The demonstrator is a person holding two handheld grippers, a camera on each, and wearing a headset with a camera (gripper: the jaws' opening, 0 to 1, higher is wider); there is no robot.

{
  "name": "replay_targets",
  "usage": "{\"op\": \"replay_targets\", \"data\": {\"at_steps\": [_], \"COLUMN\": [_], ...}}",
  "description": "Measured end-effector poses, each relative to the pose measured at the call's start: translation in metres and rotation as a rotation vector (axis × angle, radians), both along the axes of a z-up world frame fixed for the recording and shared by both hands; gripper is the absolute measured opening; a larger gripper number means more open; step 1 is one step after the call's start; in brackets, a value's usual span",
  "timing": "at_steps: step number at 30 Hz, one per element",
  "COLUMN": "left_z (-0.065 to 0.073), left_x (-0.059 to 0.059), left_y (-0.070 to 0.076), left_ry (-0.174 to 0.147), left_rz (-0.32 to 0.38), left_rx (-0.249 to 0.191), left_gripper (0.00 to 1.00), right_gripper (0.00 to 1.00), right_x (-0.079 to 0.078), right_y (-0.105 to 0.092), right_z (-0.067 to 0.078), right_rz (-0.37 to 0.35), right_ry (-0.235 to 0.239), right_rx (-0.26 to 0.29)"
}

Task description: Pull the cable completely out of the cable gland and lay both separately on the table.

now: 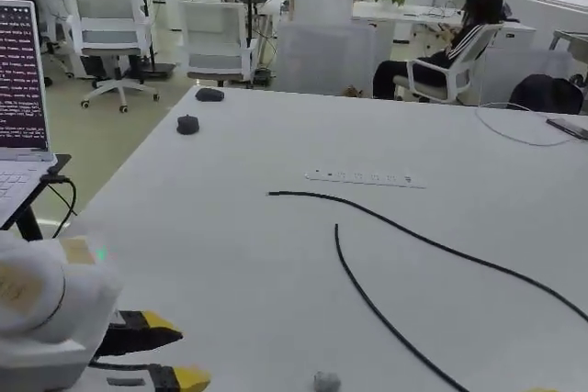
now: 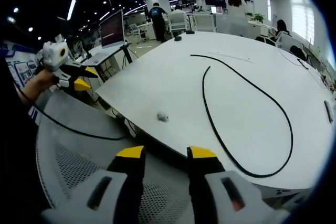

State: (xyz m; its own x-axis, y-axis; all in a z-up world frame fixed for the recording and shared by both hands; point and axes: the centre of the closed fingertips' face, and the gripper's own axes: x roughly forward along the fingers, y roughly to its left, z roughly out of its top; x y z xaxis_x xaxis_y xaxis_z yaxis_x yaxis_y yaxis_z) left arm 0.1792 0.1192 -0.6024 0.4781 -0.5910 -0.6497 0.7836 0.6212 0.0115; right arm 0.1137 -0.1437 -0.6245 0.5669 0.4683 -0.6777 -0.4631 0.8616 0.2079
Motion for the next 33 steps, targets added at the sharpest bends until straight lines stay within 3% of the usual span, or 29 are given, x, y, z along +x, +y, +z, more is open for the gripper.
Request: {"op": "replay_targets", "data": {"at_steps": [3,6,9,14,33], "left_z": [-0.006,-0.011,-0.017,-0.024,-0.033], "left_x": [0.001,0.006,0.009,0.017,0.013], "left_y": [0.003,0.012,0.015,0.019,0.018], "left_ry": [0.015,0.009,0.026,0.025,0.051], "left_rz": [0.049,0.104,0.179,0.252,0.258], "left_rx": [-0.044,-0.043,-0.096,-0.14,-0.119], "left_gripper": [0.36,0.38,0.41,0.4,0.38], "right_gripper": [0.33,0.34,0.34,0.35,0.34], "right_x": [0.0,-0.001,0.003,0.006,0.006], "right_y": [-0.003,-0.008,-0.009,-0.015,-0.02], "right_z": [-0.007,-0.011,-0.01,-0.016,-0.023], "right_rz": [-0.039,-0.068,-0.096,-0.129,-0.152], "right_ry": [0.007,0.016,0.004,0.001,0.006], "right_rx": [0.001,-0.008,0.003,-0.039,-0.068]}}
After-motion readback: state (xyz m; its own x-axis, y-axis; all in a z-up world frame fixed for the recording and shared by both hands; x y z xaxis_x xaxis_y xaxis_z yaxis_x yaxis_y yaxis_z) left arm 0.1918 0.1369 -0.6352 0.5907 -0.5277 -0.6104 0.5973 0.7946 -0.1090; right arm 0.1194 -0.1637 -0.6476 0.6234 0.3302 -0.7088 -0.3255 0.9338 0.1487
